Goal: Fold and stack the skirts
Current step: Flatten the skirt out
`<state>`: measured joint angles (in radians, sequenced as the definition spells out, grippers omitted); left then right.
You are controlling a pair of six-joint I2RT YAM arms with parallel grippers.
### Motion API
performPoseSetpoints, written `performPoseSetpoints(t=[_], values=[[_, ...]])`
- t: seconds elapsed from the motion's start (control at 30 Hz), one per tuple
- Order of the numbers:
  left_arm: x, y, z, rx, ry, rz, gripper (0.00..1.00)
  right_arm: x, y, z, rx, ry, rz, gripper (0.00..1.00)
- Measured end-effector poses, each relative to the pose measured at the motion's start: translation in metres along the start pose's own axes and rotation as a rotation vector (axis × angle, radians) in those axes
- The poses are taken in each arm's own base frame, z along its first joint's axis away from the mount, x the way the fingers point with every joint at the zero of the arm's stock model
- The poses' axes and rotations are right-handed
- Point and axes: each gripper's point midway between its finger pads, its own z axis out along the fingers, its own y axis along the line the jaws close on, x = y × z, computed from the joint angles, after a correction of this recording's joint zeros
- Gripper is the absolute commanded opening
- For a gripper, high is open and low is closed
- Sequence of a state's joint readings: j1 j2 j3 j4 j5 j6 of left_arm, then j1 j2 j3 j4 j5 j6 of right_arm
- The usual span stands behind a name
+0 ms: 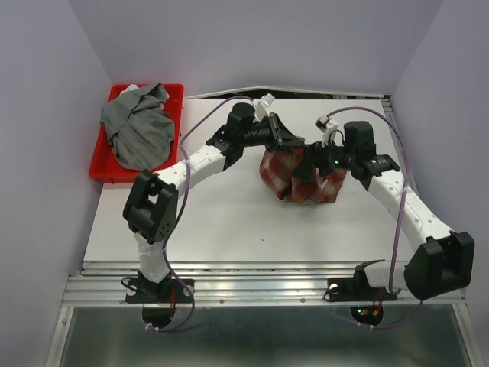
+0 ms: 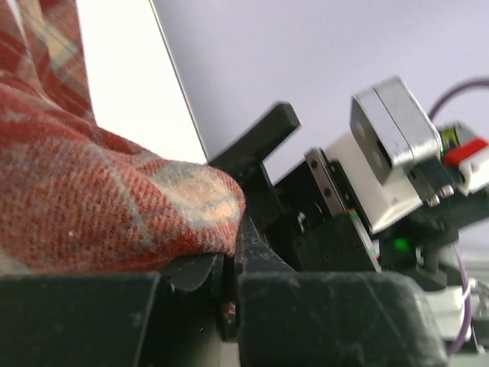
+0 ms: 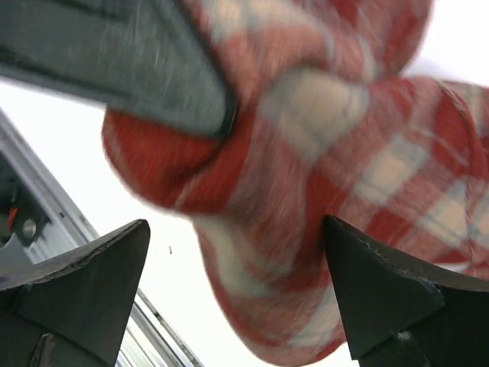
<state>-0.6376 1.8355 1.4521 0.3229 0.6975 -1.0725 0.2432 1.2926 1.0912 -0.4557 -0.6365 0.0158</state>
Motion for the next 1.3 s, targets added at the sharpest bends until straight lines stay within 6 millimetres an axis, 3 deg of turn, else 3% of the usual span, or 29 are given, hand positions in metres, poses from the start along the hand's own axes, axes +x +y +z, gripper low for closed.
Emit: performPoseSetpoints(t=[0.17,0.23,0.27,0.3,0.37,0.4,0.47,0.5,0.53,0.6,0.73,0.83,0.87,0.93,0.97,1.03,1.1,1.13,1.23,1.3], values=[[-0.02,0.015,0.022,-0.048,-0.063,-0.021,0.13,0.004,-0.012,-0.003,0.088,-0.021,0.04,0.99],[-0.024,0.02,0.031,-0.057,-0.078,-0.023,0.18,0.004,-0.019,-0.002,0.124,-0.031,0.046,0.91],[-0.023,0.021,0.035,-0.061,-0.08,-0.029,0.21,0.003,-0.024,-0.001,0.148,-0.038,0.044,0.8],[-0.019,0.023,0.038,-0.066,-0.077,-0.033,0.23,0.004,-0.032,0.0,0.184,-0.042,0.042,0.62],[-0.012,0.023,0.043,-0.068,-0.067,-0.038,0.26,0.008,-0.045,0.002,0.243,-0.04,0.049,0.36],[-0.007,0.022,0.046,-0.068,-0.059,-0.04,0.38,0.011,-0.054,0.004,0.277,-0.034,0.043,0.01],[-0.004,0.021,0.048,-0.068,-0.054,-0.033,0.44,0.019,-0.065,0.006,0.322,-0.019,0.052,0.01],[-0.002,0.021,0.048,-0.068,-0.05,-0.03,0.6,0.023,-0.075,0.003,0.36,-0.013,0.053,0.01],[-0.002,0.022,0.048,-0.069,-0.048,-0.021,0.7,0.025,-0.08,0.001,0.378,-0.013,0.046,0.01],[-0.004,0.028,0.042,-0.085,-0.056,0.013,0.74,0.027,-0.095,-0.014,0.427,-0.019,0.029,0.01],[-0.017,0.047,0.006,-0.165,-0.086,0.152,0.76,0.019,-0.117,-0.059,0.533,-0.04,-0.092,0.01],[-0.036,0.044,-0.024,-0.21,-0.104,0.36,0.75,0.026,-0.126,-0.086,0.593,-0.006,-0.219,0.28],[-0.041,0.043,-0.036,-0.24,-0.102,0.441,0.75,0.04,-0.13,-0.091,0.612,0.033,-0.257,0.64],[-0.045,0.041,-0.048,-0.269,-0.084,0.568,0.74,0.069,-0.14,-0.095,0.632,0.132,-0.297,0.9],[-0.044,0.043,-0.053,-0.285,-0.059,0.647,0.73,0.094,-0.148,-0.096,0.629,0.222,-0.294,1.0],[-0.04,0.051,-0.056,-0.309,-0.013,0.744,0.71,0.123,-0.158,-0.099,0.612,0.347,-0.265,1.0],[-0.034,0.07,-0.059,-0.346,0.051,0.808,0.7,0.14,-0.158,-0.102,0.563,0.448,-0.213,1.0],[-0.032,0.078,-0.059,-0.358,0.074,0.825,0.7,0.138,-0.157,-0.103,0.536,0.473,-0.195,1.0],[-0.023,0.109,-0.059,-0.389,0.152,0.841,0.7,0.099,-0.145,-0.099,0.436,0.454,-0.181,1.0],[-0.018,0.134,-0.063,-0.409,0.192,0.814,0.7,0.049,-0.136,-0.096,0.378,0.378,-0.195,1.0]])
